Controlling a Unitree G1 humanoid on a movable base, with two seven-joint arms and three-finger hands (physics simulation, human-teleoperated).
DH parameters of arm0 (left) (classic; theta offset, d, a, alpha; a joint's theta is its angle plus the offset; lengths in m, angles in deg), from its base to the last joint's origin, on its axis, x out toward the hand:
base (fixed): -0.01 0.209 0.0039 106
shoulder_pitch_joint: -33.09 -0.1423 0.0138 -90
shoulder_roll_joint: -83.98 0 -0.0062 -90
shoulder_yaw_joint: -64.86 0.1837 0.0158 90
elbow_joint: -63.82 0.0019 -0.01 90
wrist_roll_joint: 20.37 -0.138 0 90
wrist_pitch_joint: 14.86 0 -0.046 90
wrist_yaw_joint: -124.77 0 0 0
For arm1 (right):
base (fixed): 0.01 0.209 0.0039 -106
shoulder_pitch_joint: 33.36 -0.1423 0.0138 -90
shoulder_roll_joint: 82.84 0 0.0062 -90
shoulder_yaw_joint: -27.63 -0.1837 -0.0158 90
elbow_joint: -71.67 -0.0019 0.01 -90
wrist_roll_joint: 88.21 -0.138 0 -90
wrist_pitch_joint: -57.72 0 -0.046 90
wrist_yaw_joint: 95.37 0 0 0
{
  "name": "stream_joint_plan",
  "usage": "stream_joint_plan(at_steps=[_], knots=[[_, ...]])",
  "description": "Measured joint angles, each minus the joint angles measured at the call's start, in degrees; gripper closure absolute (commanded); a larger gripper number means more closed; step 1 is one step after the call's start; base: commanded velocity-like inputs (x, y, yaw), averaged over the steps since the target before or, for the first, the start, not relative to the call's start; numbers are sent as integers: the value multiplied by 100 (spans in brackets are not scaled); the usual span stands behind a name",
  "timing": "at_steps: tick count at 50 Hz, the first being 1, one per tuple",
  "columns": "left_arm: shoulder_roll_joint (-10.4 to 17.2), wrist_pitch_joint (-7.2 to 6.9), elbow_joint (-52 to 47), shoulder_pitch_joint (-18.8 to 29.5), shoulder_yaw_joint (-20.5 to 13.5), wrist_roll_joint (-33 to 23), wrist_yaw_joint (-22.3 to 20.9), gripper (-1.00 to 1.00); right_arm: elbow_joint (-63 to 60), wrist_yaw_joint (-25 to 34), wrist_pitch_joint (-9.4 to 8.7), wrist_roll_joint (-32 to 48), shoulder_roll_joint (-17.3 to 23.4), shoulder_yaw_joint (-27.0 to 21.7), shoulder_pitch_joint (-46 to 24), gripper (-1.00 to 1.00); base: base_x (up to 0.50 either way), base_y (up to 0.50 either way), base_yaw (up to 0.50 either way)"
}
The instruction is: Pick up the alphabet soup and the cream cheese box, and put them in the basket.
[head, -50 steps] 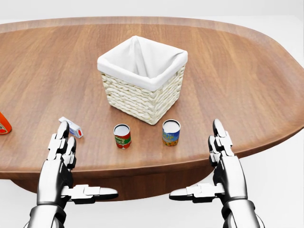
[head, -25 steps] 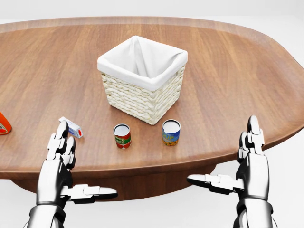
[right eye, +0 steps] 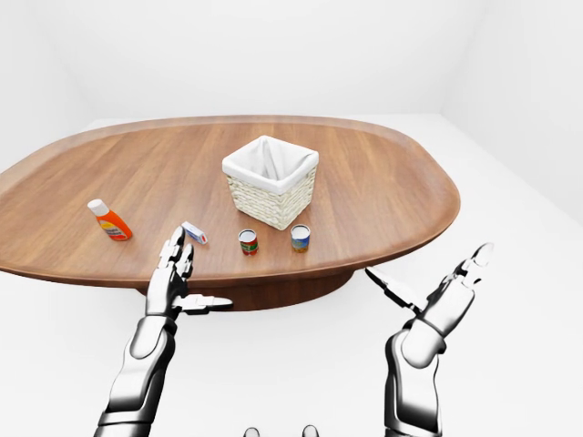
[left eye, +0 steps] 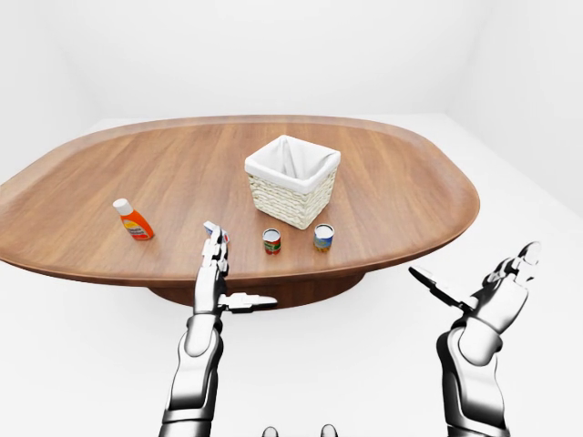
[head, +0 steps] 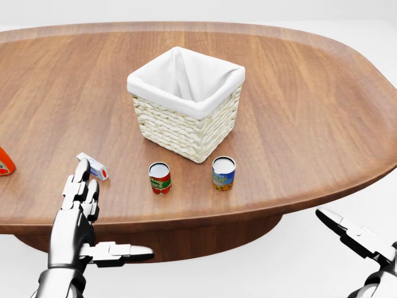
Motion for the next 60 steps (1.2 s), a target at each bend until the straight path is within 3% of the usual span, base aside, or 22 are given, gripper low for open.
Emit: stream_joint_plan(at_steps=[17, 41, 60], knots=[[-3, -14, -2, -5, 8, -38, 11, -100, -618, 0, -136, 510, -127, -426, 262, -100, 0, 0, 0], [-1, -25, -3, 6, -11, -1, 8, -100, -814, 0, 193, 751, -183, -410, 419, -100, 0, 0, 0], [2, -87, -76, -6, -33, 67, 18, -100, -918, 0, 241, 726, -224, -439, 461, -100, 0, 0, 0]])
